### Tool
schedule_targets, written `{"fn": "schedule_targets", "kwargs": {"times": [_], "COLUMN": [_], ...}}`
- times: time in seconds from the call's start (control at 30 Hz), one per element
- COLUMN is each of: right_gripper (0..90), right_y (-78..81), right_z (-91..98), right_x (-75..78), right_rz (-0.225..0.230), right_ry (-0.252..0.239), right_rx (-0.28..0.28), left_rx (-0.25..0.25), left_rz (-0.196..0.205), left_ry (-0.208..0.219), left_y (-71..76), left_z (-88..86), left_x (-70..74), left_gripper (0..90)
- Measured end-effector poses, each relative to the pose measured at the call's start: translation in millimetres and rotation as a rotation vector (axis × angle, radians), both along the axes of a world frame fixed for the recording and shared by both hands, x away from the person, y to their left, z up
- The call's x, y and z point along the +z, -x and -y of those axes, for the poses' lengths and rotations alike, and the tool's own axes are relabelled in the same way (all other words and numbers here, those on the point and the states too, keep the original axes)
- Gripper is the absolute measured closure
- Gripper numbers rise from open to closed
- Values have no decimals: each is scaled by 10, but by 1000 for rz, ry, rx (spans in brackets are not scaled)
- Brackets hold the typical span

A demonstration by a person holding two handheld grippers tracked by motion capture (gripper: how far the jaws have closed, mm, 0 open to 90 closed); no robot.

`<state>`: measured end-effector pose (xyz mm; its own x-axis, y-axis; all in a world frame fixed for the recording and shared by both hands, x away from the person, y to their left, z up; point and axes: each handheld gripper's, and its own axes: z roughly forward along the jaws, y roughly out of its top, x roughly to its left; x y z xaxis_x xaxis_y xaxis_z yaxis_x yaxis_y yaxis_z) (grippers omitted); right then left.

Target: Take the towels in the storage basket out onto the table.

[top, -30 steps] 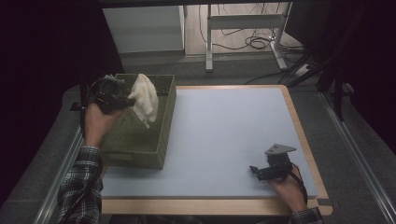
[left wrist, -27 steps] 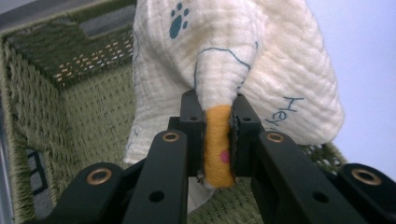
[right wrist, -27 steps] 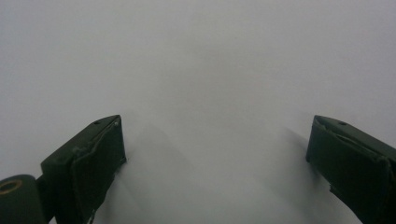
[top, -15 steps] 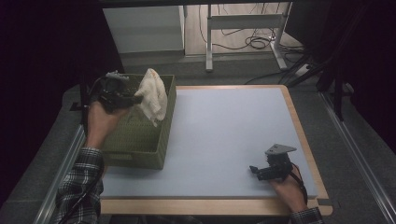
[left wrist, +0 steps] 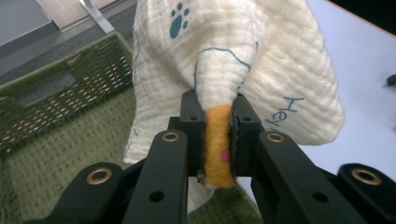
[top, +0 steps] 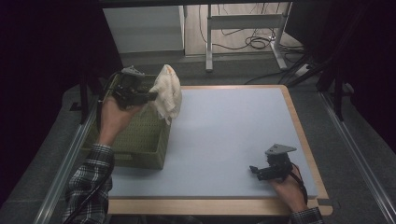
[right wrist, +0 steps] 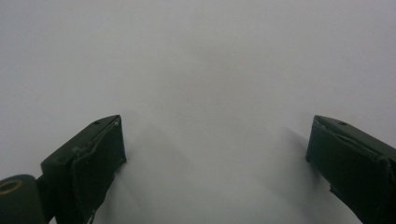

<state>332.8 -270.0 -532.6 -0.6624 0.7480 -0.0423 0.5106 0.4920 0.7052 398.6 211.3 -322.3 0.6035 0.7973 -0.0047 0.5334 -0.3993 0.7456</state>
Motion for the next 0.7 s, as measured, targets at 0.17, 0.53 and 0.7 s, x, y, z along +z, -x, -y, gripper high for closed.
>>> {"fn": "schedule_targets", "kwargs": {"times": [0.17, 0.53, 0.7], "right_gripper": [44, 44, 44], "right_y": [0, 0, 0], "right_z": [0, 0, 1], "right_x": [0, 0, 0], "right_rz": [0, -1, -1], "right_ry": [-1, -1, -1], "right_rx": [0, 1, 1], "left_rx": [-25, -99, -137], "left_rz": [3, 5, -1], "left_ry": [5, 8, 2], "left_y": [-31, -140, -180], "left_z": [138, 576, 788], "left_x": [20, 24, -22], "left_gripper": [793, 793, 793]}}
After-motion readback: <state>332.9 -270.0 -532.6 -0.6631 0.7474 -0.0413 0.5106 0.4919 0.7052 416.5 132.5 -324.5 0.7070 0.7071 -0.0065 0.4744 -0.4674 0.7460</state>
